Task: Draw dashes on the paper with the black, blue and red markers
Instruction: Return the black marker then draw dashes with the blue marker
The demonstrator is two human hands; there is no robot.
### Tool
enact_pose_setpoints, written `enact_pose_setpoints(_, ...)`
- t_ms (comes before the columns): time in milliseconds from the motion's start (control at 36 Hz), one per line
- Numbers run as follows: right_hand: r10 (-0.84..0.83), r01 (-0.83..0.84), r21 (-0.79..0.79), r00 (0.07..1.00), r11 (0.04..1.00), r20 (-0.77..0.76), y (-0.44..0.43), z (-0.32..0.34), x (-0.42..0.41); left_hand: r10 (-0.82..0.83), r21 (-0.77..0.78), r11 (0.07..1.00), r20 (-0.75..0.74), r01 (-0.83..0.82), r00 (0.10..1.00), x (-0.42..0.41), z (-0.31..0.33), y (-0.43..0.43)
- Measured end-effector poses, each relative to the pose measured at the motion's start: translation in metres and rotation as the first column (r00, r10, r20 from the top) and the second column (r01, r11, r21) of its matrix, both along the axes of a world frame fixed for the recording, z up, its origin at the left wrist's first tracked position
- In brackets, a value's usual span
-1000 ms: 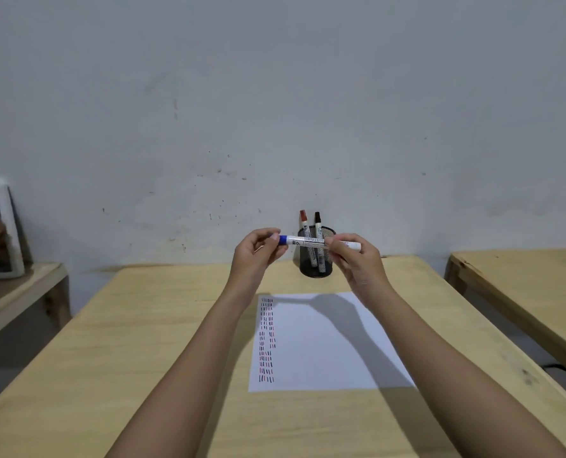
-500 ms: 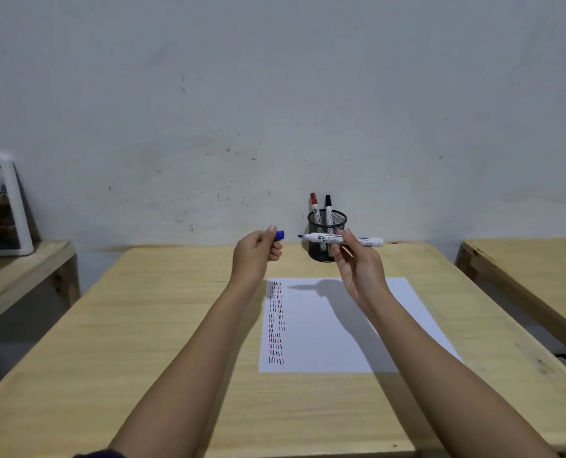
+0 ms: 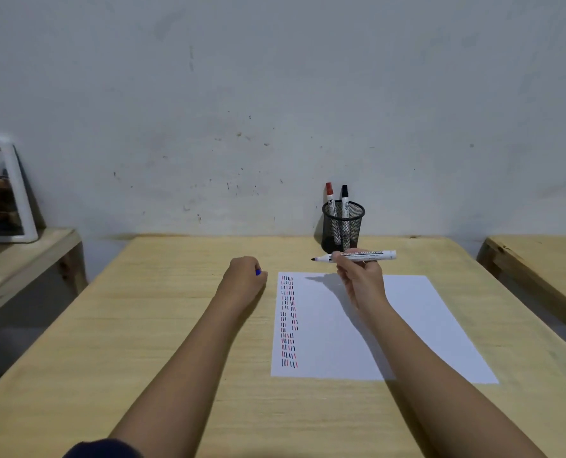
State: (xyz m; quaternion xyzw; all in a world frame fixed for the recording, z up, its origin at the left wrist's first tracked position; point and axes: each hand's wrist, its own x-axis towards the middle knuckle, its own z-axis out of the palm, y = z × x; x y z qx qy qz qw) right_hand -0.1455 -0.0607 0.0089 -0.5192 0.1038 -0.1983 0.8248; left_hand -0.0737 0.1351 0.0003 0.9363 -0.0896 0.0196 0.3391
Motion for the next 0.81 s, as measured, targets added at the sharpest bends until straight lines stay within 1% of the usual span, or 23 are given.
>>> enact_pose_setpoints(56, 0.007, -0.007, -0.015, 1.000, 1.000, -0.018, 0.002, -0.002, 0.003, -0.022, 0.032, 0.999, 0.006, 0.022, 1.000, 0.002, -0.001, -0.002)
enact_pose_setpoints(194, 0.016, -0.015, 0.070, 1.000, 0.997, -0.009, 0.007, -0.001, 0.010, -0.065, 0.081, 0.995, 0.031, 0.062, 0.997, 0.003, -0.001, -0.008)
enact_pose_setpoints(278, 0.028, -0.029, 0.073, 1.000, 0.997, 0.014, 0.009, -0.001, 0.012, -0.062, 0.083, 0.995, 0.055, 0.058, 0.997, 0.001, -0.002, -0.010)
enact_pose_setpoints(333, 0.031, -0.031, 0.020, 0.999, 0.999, 0.018, 0.010, -0.002, 0.014, -0.042, 0.048, 0.998, 0.129, 0.036, 0.991, -0.001, -0.003, -0.010)
enact_pose_setpoints(417, 0.024, -0.024, -0.101, 1.000, 0.995, -0.005, 0.013, -0.005, 0.019, 0.005, -0.028, 1.000, 0.297, 0.003, 0.955, -0.014, -0.003, -0.009)
enact_pose_setpoints(472, 0.001, -0.007, -0.191, 1.000, 0.982, -0.031, 0.013, -0.007, 0.022, -0.041, -0.035, 0.998, 0.371, 0.058, 0.928, -0.025, -0.005, -0.009)
enact_pose_setpoints(500, -0.008, -0.004, -0.238, 0.999, 0.971, -0.048, 0.014, -0.008, 0.024, -0.089, -0.027, 0.994, 0.381, 0.107, 0.920, -0.030, -0.007, -0.008)
enact_pose_setpoints(583, -0.071, 0.029, -0.328, 0.991, 0.944, -0.116, 0.020, -0.010, 0.032, -0.279, 0.059, 0.959, 0.349, 0.276, 0.895, -0.044, -0.014, -0.006)
enact_pose_setpoints(639, -0.102, 0.045, -0.366, 0.985, 0.930, -0.139, 0.026, -0.010, 0.036, -0.357, 0.099, 0.934, 0.304, 0.343, 0.883, -0.048, -0.019, -0.006)
enact_pose_setpoints(722, -0.098, 0.030, -0.422, 0.985, 0.906, -0.140, 0.036, -0.008, 0.039, -0.384, 0.112, 0.923, 0.240, 0.367, 0.892, -0.048, -0.024, -0.005)
enact_pose_setpoints(806, -0.075, 0.005, -0.427, 0.986, 0.904, -0.146, 0.044, -0.010, 0.041, -0.405, 0.132, 0.913, 0.198, 0.385, 0.893, -0.047, -0.028, -0.003)
